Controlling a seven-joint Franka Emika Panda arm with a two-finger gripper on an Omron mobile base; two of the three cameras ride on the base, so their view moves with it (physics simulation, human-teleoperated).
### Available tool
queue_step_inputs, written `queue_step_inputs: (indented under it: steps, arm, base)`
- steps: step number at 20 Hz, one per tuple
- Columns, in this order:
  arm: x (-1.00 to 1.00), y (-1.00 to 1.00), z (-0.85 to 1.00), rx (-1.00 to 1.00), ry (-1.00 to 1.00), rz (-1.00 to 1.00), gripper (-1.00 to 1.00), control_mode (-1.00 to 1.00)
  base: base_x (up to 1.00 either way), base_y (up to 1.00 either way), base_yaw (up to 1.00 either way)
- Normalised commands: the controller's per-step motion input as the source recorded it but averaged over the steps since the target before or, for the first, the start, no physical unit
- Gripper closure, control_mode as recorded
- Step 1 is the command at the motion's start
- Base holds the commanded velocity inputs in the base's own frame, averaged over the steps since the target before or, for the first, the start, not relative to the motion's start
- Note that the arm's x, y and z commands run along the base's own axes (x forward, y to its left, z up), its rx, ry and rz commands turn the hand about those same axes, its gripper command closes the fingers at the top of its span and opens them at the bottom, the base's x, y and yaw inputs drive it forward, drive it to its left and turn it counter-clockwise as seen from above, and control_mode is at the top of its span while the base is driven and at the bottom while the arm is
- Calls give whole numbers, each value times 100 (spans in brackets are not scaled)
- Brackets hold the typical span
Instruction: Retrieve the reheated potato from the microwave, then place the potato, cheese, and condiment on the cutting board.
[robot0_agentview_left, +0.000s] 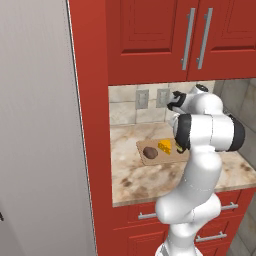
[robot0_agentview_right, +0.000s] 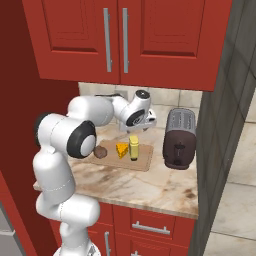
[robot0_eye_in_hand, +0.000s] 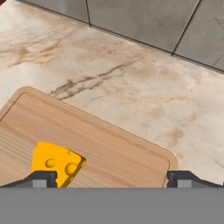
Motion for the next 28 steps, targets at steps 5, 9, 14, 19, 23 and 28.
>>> queue_step_inputs:
  steps: [5,9,14,19,23,28]
  arm:
    - [1,4,18,0,-2,0,-100,-100]
    - [-4,21,3,0,-6,0,-100,-100]
    - [-12,21,4,0,-13,0,-100,-100]
    - [-27,28,1,0,-13,0,-100,-100]
    - [-24,33,16,0,-6,0,-100,-100]
    - [-36,29,26,0,0,1,-100,-100]
  base:
    - [0,0,0]
    - [0,0,0]
    - [0,0,0]
    - [0,0,0]
    - [0,0,0]
    - [0,0,0]
